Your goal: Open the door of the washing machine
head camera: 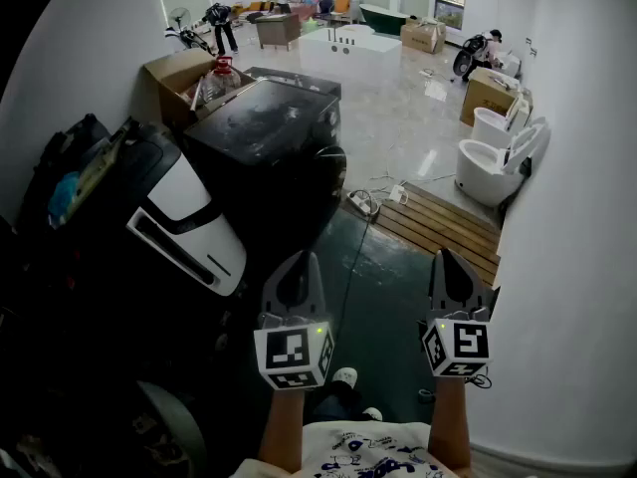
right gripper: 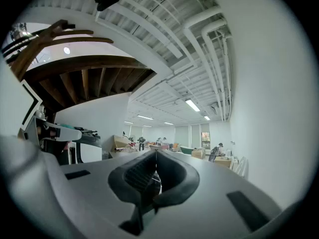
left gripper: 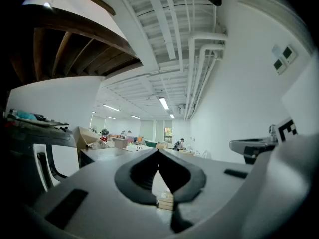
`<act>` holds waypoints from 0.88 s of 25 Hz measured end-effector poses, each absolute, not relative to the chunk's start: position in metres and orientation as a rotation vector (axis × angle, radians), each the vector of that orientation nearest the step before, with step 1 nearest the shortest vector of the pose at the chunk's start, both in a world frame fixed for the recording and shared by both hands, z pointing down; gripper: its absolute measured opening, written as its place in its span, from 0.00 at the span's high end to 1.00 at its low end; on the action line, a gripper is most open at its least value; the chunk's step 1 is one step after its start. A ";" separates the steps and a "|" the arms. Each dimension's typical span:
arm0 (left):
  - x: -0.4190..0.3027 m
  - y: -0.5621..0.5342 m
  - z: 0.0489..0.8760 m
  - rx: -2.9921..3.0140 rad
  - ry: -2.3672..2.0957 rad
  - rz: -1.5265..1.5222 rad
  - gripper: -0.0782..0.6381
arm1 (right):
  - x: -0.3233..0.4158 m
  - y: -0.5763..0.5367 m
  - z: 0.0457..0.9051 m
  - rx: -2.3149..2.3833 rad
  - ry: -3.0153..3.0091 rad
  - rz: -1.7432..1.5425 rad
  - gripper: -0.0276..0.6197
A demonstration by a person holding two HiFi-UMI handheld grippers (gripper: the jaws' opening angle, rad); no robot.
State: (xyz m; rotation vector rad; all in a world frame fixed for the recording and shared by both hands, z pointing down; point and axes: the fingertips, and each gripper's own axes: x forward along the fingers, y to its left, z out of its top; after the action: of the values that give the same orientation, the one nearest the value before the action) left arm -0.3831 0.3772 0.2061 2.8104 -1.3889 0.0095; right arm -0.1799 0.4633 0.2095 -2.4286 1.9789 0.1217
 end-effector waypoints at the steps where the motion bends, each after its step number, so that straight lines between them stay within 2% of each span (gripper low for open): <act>1: -0.383 0.377 0.207 2.810 -1.391 0.011 0.89 | -0.180 0.463 0.211 -2.427 1.979 0.119 0.93; 22: -0.357 0.300 0.216 2.834 -1.339 0.027 0.89 | -0.163 0.392 0.220 -2.453 1.965 0.129 0.93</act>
State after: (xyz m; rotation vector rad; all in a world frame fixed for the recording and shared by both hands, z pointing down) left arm -0.3565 0.2997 0.2164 2.8335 -1.3391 0.0267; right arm -0.1629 0.3924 0.2197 -2.4531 1.9653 0.1291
